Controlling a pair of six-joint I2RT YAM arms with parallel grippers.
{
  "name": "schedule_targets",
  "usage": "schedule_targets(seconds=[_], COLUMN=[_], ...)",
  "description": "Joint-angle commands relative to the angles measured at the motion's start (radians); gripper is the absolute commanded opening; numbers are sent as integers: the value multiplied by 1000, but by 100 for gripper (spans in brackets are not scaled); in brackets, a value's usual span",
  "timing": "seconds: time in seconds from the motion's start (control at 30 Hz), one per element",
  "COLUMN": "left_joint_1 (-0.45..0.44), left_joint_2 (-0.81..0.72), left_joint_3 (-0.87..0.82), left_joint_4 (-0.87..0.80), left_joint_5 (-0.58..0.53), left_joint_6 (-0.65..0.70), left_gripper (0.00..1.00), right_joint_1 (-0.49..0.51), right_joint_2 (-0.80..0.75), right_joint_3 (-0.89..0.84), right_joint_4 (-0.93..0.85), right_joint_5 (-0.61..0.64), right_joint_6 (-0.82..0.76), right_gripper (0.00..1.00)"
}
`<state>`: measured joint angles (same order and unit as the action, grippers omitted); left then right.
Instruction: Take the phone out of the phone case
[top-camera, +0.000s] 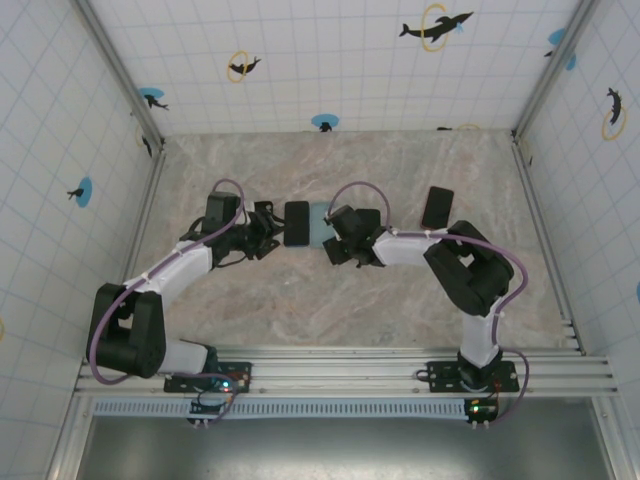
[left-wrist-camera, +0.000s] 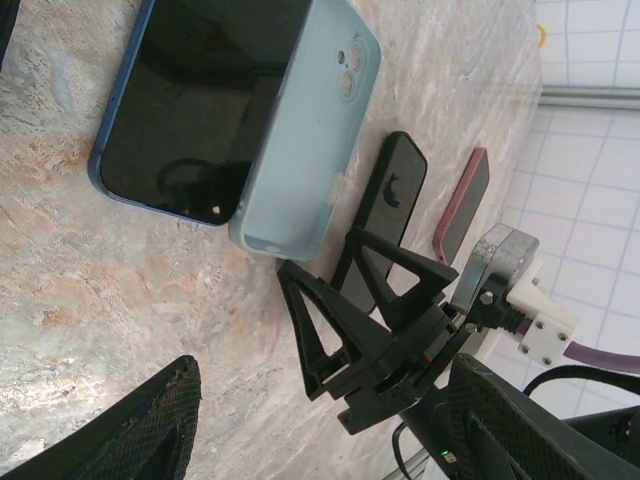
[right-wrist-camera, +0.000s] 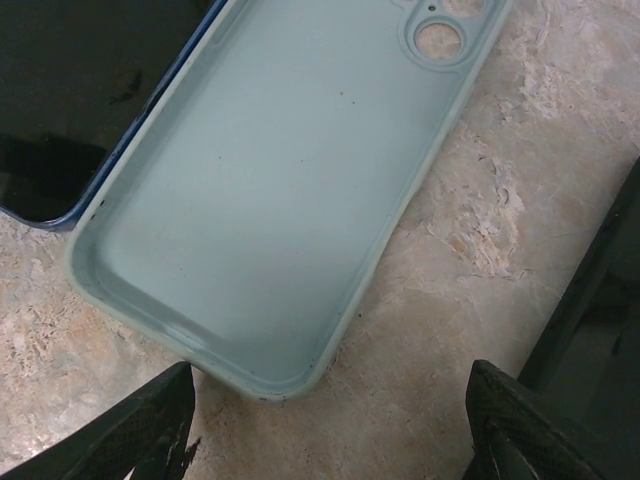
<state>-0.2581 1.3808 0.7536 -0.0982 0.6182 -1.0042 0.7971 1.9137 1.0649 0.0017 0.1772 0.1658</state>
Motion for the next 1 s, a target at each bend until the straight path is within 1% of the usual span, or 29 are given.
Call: schedule_targets(seconds=[0.0, 0.1, 0.17, 0.3, 0.33, 0.37, 0.43, 0.5, 0.57, 0.7, 0.8, 0.97], left_joint_1=[8, 9, 7, 8, 8, 9, 9, 8, 8, 9, 8, 8], left_joint_2=[-23, -24, -25, -20, -20, -21, -24, -26, -26, -29, -32, -34], left_joint_3=[6, 7, 10, 16, 17, 17, 13, 13, 13, 15, 16, 15], left_joint_4=[-12, -14, -14, -8, -8, -7, -7, -7, -8, -12, -14, -11], left_joint_5=[10, 14, 14, 20, 21, 21, 20, 24, 29, 36, 39, 47], left_joint_6=[25, 25, 29, 30, 31, 32, 33, 38, 42, 52, 55, 58], left_gripper=[67, 67, 67, 67, 67, 68, 68, 68, 69, 69, 71, 73], right_joint_1=[7, -3, -13, -29, -36, -41, -55, -68, -77, -96, -109, -130], right_joint_2=[-50, -145, -211, -297, -309, -317, -318, -307, -267, -136, -74, 11], right_joint_3=[4, -66, -105, -155, -159, -164, -161, -147, -98, 74, 134, 195], right_joint_4=[-26, -29, -53, -102, -121, -137, -159, -161, -178, -331, -343, -378], right_joint_5=[-56, -55, -22, 47, 71, 103, 141, 165, 181, 215, 186, 189], right_joint_6=[0, 48, 74, 129, 150, 177, 238, 275, 311, 352, 357, 395], right_gripper=[74, 74, 75, 78, 85, 100, 100, 100, 100, 100, 100, 100])
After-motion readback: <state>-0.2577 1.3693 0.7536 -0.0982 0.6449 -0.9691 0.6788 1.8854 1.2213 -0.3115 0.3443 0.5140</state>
